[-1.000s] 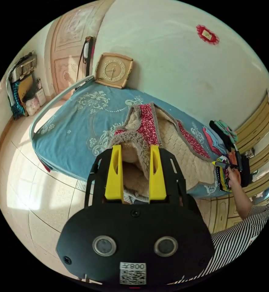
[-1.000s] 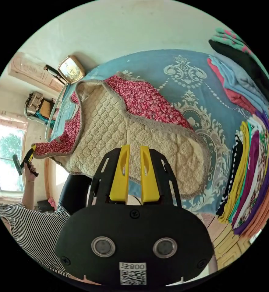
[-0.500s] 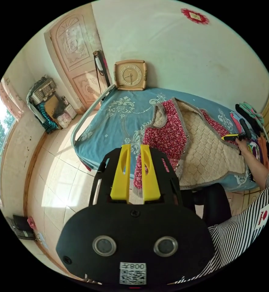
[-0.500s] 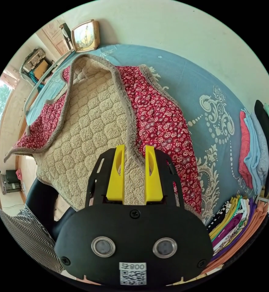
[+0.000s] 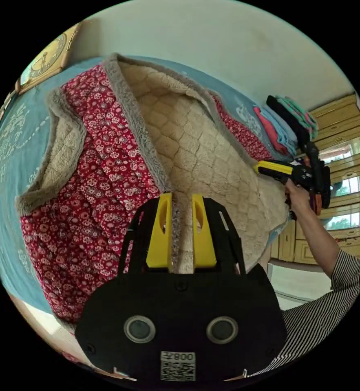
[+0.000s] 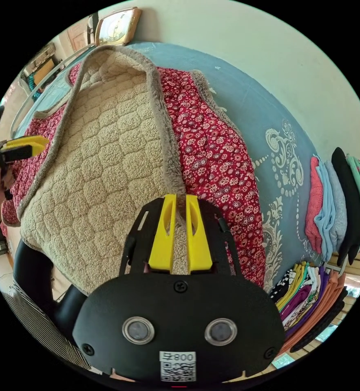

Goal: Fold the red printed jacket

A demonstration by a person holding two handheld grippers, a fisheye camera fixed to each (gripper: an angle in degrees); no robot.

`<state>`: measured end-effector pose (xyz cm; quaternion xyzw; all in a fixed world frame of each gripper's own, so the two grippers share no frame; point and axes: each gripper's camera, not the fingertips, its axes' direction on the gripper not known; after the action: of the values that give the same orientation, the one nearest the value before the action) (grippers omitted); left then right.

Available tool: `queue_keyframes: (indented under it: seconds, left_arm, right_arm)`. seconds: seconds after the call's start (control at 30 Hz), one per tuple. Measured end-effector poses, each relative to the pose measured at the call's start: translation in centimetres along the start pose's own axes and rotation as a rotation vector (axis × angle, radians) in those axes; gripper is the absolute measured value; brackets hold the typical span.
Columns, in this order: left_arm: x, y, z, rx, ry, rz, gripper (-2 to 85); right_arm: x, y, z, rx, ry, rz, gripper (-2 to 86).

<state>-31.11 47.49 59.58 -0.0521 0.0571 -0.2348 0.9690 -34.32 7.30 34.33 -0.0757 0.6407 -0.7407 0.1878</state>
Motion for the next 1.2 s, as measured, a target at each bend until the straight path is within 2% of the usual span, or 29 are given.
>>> queue_keyframes:
  seconds: [0.03, 0.1, 0.2, 0.3, 0.33, 0.47, 0.6, 0.73, 0.83, 1.07, 1.2]
  left_arm:
    - [-0.1, -1.7, 1.8, -0.056, -0.081, -0.007, 2.4]
    - [-0.3, -3.6, 2.6, -0.052, -0.137, 0.016, 1.4]
    - [-1.6, -6.6, 1.0, 0.037, -0.248, 0.004, 0.9]
    - [-4.0, -9.9, -2.0, 0.147, -0.316, -0.047, 1.2]
    - [-4.4, -11.0, -3.3, 0.202, -0.311, -0.050, 1.6]
    - [-3.1, -13.2, -2.5, 0.184, -0.146, 0.036, 5.9]
    - [-1.2, -12.9, 0.7, 0.205, 0.021, 0.106, 7.1]
    - [-2.6, -13.1, 4.6, 0.182, 0.146, 0.012, 8.5]
    - [-5.0, -12.7, 6.7, 0.165, 0.253, -0.065, 9.6]
    - [-5.4, -14.1, 9.2, 0.145, 0.269, -0.039, 12.8]
    - [-3.8, -16.0, 10.9, 0.077, 0.151, 0.017, 13.2]
  right_arm:
    - [0.7, 0.0, -0.2, 0.016, -0.018, 0.025, 3.9]
    - [1.8, 0.0, -0.5, 0.031, -0.058, 0.046, 3.2]
    - [3.9, -0.5, -1.3, 0.070, -0.158, 0.087, 2.3]
    - [6.4, -1.6, -3.7, 0.196, -0.308, 0.143, 1.9]
    - [7.4, -2.3, -4.9, 0.262, -0.363, 0.174, 1.8]
    - [9.3, -6.0, -8.4, 0.430, -0.544, 0.177, 1.8]
    - [8.4, -8.7, -9.7, 0.500, -0.684, 0.124, 2.2]
    - [5.8, -12.0, -4.8, 0.327, -0.841, 0.085, 3.5]
    - [6.1, -10.1, -1.3, 0.254, -0.839, 0.145, 4.7]
    - [6.0, 0.8, -0.2, 0.279, -0.744, 0.174, 8.9]
    - [-0.3, 4.5, -0.2, 0.183, -0.708, -0.009, 9.2]
